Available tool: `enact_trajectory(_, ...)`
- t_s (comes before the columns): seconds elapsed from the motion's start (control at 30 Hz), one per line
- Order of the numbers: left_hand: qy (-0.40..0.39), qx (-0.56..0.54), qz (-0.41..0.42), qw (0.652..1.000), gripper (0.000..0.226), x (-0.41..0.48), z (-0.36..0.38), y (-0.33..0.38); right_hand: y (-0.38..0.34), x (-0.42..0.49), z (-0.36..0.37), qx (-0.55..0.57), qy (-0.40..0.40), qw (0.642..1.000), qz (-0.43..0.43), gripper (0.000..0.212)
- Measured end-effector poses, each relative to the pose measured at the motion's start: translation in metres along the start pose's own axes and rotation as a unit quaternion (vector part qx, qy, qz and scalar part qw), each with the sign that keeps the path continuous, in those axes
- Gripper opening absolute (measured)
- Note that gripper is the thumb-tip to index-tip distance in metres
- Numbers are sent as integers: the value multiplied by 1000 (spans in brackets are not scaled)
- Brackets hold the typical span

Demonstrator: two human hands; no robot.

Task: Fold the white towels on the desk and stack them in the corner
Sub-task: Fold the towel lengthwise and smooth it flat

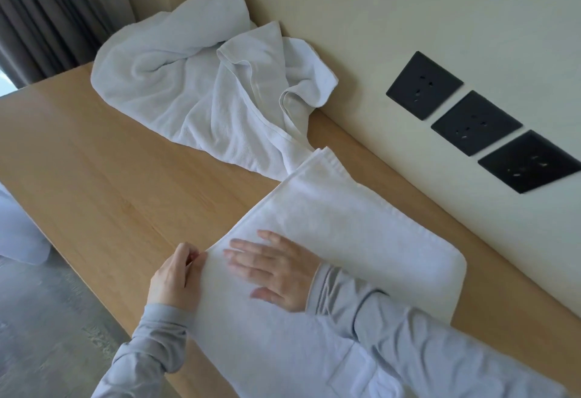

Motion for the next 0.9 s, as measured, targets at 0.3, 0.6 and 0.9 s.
enact_trajectory(0.3,-1,39,-20,999,11,3,2,4,159,-78,-32,-113,-204,879,417,54)
enact_trajectory(0.6,-60,306,264,913,53,-45,56,78,-50,-59,10,-46,-83,970,224,49)
enact_trajectory(0.9,-85,357,226,902,65,-43,63,57,107,-236,-33,-62,-227,772,591,67)
Point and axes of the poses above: each hand's wrist, its own x-axis towards the middle knuckle, its own z-axis out of the palm, y = z × x, the point moved 5 cm from there along x, towards the middle knuckle, and after that the axes turned 1 degree about -y, right-handed, at the moved point
